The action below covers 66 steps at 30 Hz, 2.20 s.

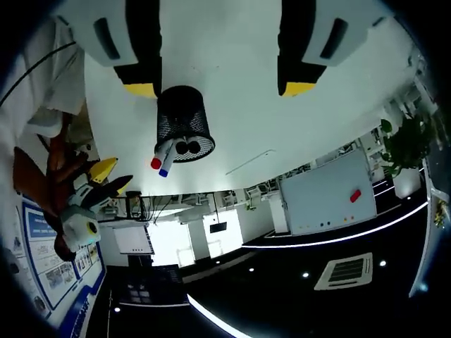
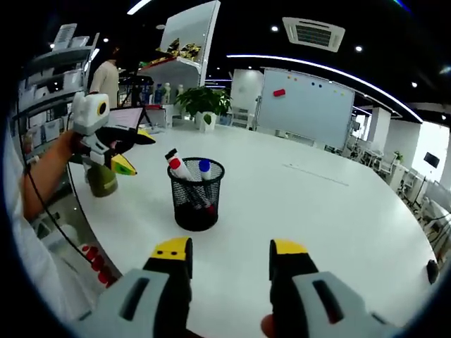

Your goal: Pick up the whiteboard markers from the pen holder and place them facing the whiteboard neatly

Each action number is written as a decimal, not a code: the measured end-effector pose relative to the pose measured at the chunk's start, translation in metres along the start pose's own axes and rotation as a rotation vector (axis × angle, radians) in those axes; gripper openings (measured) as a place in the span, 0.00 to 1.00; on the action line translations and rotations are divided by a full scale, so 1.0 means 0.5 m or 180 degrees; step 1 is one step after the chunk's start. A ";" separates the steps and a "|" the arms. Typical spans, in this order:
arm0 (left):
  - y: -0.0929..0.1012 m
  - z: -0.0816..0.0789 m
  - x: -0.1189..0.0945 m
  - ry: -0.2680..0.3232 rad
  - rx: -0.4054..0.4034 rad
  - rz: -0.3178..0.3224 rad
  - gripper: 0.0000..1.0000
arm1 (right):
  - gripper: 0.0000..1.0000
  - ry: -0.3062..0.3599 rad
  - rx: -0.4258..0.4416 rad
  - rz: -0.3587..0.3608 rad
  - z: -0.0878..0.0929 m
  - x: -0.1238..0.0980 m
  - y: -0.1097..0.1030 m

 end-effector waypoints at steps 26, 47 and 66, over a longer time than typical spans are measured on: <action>-0.001 0.001 0.002 0.0031 0.0038 -0.0021 0.68 | 0.42 0.0240 -0.0558 -0.0069 -0.049 0.020 -0.038; 0.000 -0.001 0.000 0.0052 0.0077 -0.0037 0.68 | 0.41 0.0358 -0.0507 -0.0235 -0.071 0.026 -0.064; 0.002 -0.004 0.000 0.0067 0.0038 -0.0022 0.68 | 0.37 0.0653 -0.0454 -0.0327 -0.116 0.045 -0.102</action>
Point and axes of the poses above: the point that each gripper's makers call its tool centre point, and the gripper's own axes: x roughly forward along the fingers, y roughly to its right, z roughly out of its underside, the point moved 5 cm from there along -x, roughly backward along the fingers, and after that the axes turned 4 degrees about -z, right-handed, at the moved point
